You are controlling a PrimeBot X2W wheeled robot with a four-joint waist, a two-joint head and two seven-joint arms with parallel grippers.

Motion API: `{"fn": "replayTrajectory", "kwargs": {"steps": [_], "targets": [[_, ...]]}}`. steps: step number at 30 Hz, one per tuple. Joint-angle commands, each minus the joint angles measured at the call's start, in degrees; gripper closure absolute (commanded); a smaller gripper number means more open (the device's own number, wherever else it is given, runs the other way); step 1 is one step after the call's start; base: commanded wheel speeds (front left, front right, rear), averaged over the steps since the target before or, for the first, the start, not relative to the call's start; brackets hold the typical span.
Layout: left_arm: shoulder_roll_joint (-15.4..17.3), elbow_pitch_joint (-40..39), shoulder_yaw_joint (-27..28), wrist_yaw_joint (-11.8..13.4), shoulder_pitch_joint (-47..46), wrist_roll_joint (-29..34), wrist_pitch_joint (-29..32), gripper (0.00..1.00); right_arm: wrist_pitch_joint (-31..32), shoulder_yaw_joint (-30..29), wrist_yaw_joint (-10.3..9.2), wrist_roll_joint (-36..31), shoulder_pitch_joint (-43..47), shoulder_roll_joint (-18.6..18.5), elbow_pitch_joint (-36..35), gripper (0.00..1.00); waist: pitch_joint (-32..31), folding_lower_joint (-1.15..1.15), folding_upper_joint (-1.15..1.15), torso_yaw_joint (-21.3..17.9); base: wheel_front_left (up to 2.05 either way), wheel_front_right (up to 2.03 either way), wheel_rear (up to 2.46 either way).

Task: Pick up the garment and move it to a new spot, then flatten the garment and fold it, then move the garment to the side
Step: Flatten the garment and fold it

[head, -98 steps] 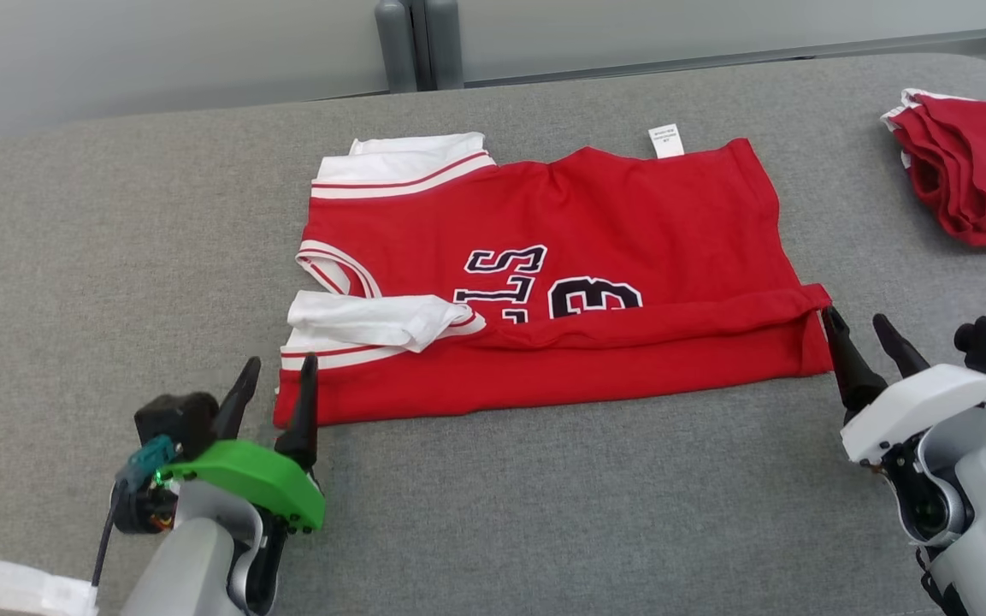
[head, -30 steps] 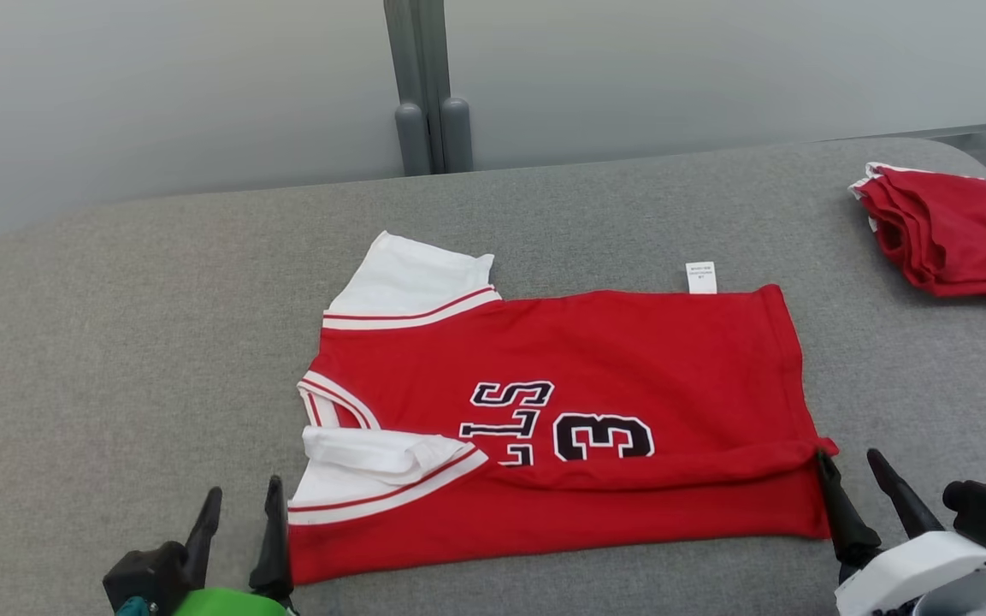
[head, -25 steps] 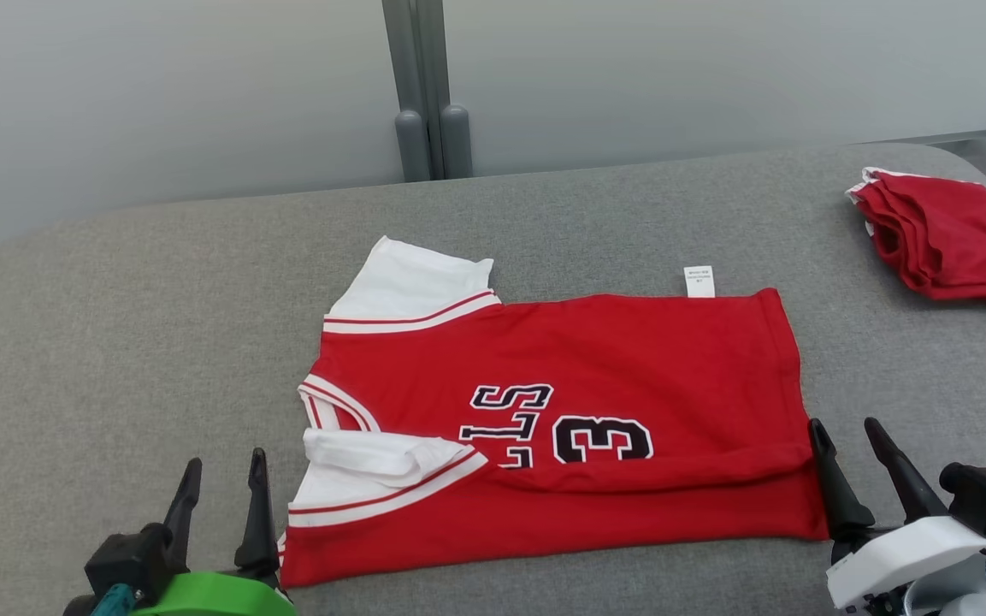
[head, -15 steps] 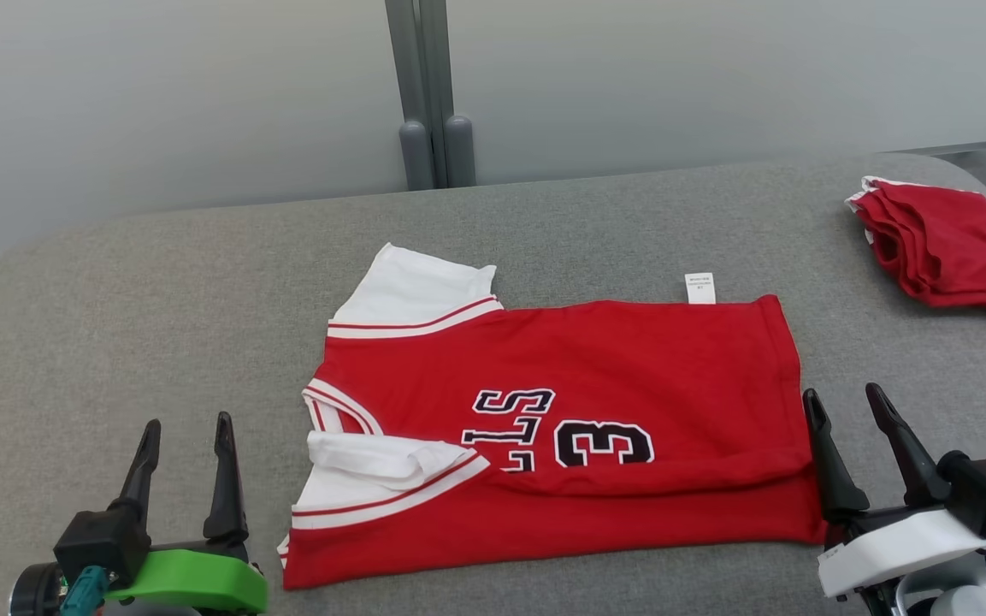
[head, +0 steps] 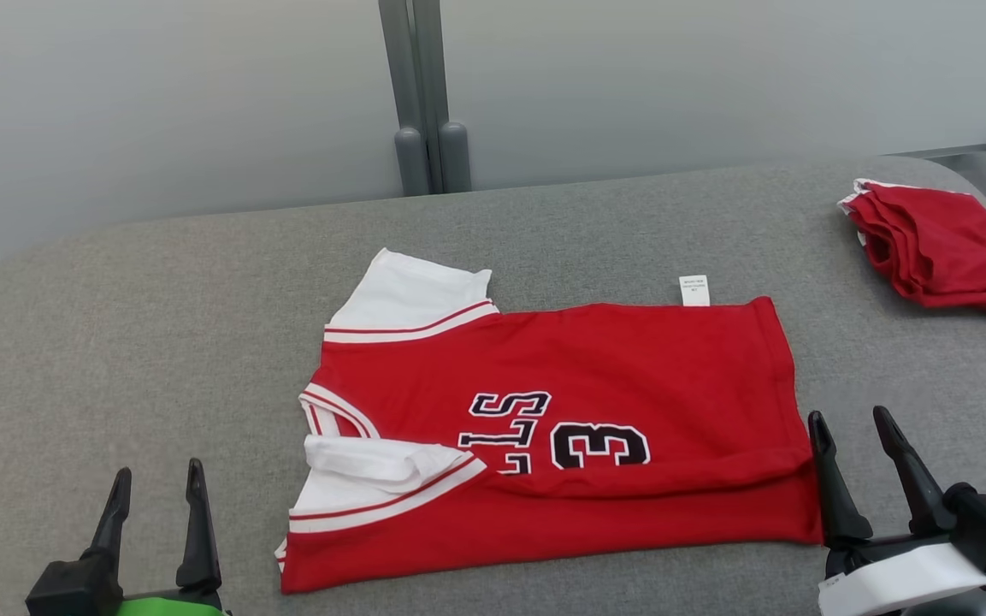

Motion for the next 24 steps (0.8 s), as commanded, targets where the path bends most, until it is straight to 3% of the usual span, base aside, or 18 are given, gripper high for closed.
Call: {"fn": "replayTrajectory", "kwargs": {"steps": [1,8,13,24], "targets": [[-0.1,-0.1,0.2,-0.3,1.0,0.6,0.0,0.0,-0.2,0.1,-0.08,-0.4,0.7,0.3,-0.3,0.0,0.0,0.0,0.0,0.0,0.0,0.0,0.0],[-0.6,1.0,-0.1,-1.2,-0.9,0.9,0.0,0.0,-0.2,0.4,-0.08,-0.1,-0.7,-0.1,1.1,0.0,0.6,0.0,0.0,-0.3,0.0,0.0,0.0],[1.2,2.8,-1.2,-2.2,-5.4,1.5,0.0,0.0,-0.2,0.5,-0.08,-0.2,-4.9,-1.3,3.9,0.0,1.7,0.0,0.0,-1.2,0.0,0.0,0.0],[7.7,11.0,-9.5,-3.6,-29.7,0.7,5.2,0.0,6.3,1.9,-0.08,0.1,-23.5,-6.5,13.2,0.0,9.4,0.0,0.0,-3.6,0.0,0.0,0.0]]}}
